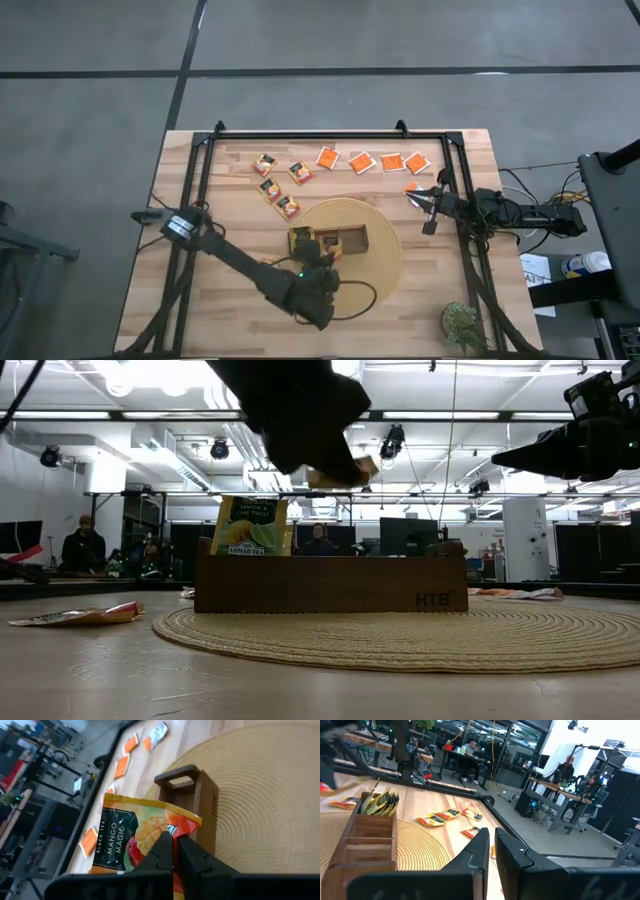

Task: Pick & Place Tea
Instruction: Put the yellow tea bag into the middle section of the wooden organizer

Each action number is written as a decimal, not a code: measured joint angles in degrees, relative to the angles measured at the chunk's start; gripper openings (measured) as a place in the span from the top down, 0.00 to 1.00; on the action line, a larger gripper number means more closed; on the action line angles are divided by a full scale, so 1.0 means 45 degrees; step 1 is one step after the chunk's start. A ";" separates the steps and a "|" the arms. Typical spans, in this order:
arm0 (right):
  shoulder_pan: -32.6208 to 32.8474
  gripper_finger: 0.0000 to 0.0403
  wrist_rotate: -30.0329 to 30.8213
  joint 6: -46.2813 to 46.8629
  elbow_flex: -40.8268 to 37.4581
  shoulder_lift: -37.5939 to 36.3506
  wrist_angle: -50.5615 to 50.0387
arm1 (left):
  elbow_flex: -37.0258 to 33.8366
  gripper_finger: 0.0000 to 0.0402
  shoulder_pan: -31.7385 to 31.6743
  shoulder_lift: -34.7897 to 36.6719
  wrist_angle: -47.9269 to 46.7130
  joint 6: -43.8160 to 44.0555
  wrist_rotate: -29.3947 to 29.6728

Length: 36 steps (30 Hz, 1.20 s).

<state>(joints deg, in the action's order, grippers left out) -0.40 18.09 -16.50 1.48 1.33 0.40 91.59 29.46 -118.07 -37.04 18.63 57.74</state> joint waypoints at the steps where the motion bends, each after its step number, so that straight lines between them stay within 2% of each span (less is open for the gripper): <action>1: 0.0000 0.93 -0.0005 0.0000 0.0000 -0.0003 0.0000 | 0.0000 0.99 -0.0157 -0.0011 0.0005 -0.0115 -0.0142; 6: 0.0000 0.93 0.0000 0.0002 0.0000 0.0002 0.0000 | 0.0000 0.99 -0.0859 -0.0065 0.0016 -0.0177 -0.0320; 12: 0.0000 0.93 0.0000 0.0002 0.0000 0.0002 0.0000 | 0.0000 0.99 -0.1502 -0.0070 0.0026 0.0245 -0.1440; 23: 0.0000 0.93 0.0000 0.0002 0.0000 -0.0003 0.0000 | -0.0005 0.98 -0.1541 -0.0070 -0.0005 0.0566 -0.2032; 36: -0.0005 0.93 0.0000 -0.0001 0.0000 -0.0011 0.0000 | -0.0466 0.98 -0.1770 -0.0075 -0.0556 0.1515 -0.1972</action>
<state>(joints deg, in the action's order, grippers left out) -0.43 18.09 -16.51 1.48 1.29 0.40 89.49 21.49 -118.41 -39.54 25.45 48.87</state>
